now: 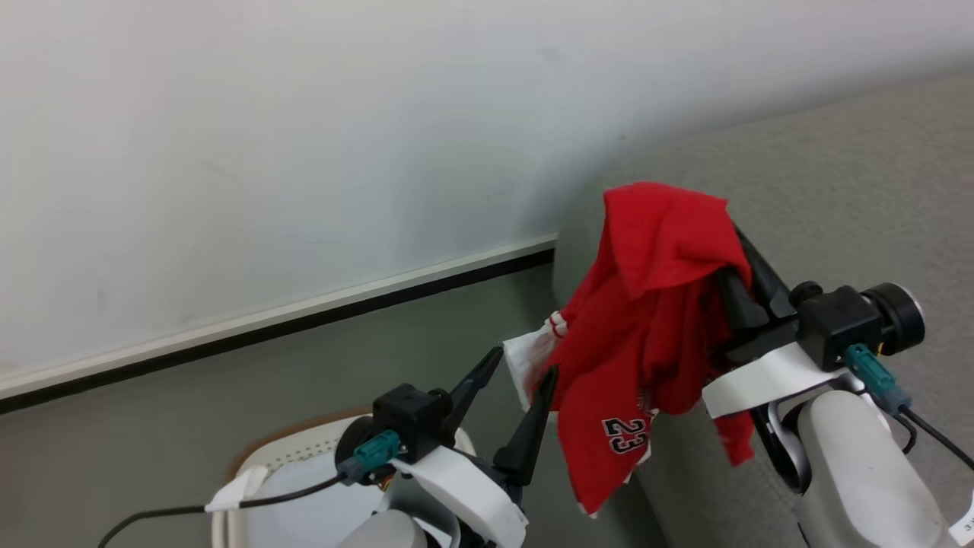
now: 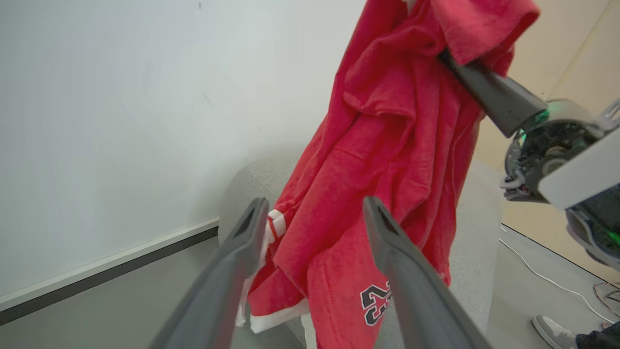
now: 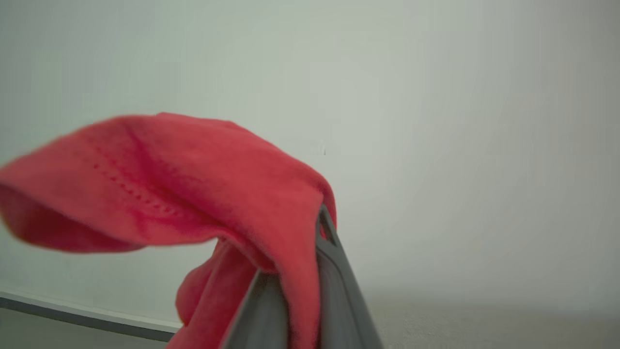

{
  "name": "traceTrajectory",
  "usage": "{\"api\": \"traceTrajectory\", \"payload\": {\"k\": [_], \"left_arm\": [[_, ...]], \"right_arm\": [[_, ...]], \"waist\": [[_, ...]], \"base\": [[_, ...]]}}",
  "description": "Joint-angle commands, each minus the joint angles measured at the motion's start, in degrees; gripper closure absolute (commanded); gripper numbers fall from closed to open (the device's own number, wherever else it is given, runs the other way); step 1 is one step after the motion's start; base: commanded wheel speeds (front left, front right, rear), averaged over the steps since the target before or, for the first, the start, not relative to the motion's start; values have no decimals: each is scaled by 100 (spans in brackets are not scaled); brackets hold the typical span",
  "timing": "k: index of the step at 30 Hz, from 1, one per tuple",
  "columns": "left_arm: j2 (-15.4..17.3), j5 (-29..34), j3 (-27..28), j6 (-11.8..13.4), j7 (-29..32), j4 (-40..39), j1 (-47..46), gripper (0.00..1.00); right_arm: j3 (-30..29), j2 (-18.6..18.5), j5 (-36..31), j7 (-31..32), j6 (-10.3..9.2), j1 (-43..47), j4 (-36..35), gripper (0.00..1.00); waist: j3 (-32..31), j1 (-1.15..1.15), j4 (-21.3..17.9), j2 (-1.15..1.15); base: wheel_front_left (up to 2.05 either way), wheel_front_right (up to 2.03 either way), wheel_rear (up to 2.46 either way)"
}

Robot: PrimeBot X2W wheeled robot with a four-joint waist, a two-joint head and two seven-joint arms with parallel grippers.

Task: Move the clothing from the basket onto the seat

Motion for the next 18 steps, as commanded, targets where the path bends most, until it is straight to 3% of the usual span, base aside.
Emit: {"api": "traceTrajectory", "payload": {"k": [1,10,18], "left_arm": [[4,62,5,-23,-40,35,-44,0],[-54,113,-74,-80,-105,66,-178,0],[-109,281,-121,-180,-100,13,-627,0]], "right_arm": [[-98,-11,-64,-1,-20,-34,-76,100],[-515,-12,-296,-1,-20,-10,-297,100],[-918,-253,-511,-1,-20,-661,-560,100]], "waist": [[100,0,-279,0],[260,0,-540,0],[989,0,-177,0]], "base": [[0,0,0],[0,0,0],[0,0,0]]}}
